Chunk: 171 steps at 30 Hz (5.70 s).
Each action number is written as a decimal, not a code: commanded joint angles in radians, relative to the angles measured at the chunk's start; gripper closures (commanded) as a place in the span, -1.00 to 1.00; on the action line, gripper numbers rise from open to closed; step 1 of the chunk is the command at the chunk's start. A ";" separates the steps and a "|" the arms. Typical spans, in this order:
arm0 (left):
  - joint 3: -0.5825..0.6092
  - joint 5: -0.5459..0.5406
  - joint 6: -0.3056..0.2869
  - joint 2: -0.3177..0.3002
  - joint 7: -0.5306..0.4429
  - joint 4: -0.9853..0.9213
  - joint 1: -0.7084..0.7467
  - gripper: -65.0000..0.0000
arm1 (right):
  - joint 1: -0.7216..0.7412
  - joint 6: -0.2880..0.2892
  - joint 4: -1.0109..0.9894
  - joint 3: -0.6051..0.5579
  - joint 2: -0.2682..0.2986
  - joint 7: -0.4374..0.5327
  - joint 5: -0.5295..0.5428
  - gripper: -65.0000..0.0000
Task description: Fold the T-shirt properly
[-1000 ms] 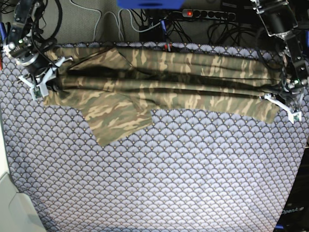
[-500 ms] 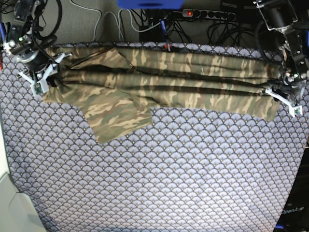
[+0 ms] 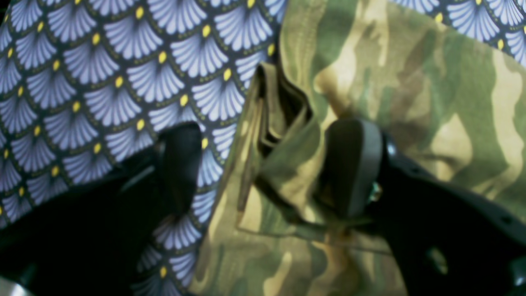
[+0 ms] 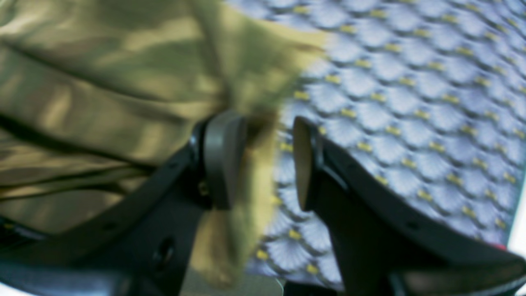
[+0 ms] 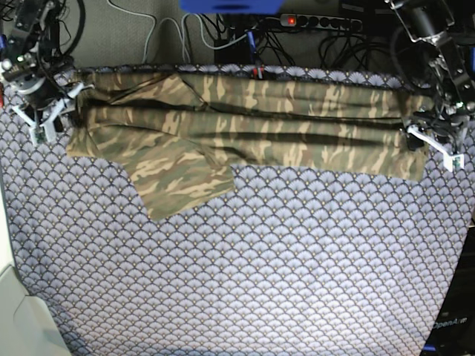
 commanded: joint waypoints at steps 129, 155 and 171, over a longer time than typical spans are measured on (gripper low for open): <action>-0.073 -0.068 0.000 -0.019 0.134 0.059 -0.029 0.95 | 0.269 -0.005 0.014 0.009 0.023 -0.181 0.008 0.26; -0.036 -0.065 -0.130 -0.014 0.134 0.060 -0.029 -0.67 | 0.306 -0.005 0.014 -0.146 0.028 -0.191 0.008 -0.08; -0.031 -0.063 -0.130 -0.014 0.079 -0.058 -0.030 -0.66 | 0.686 -0.005 -0.408 -0.317 -0.039 -0.312 0.013 -0.08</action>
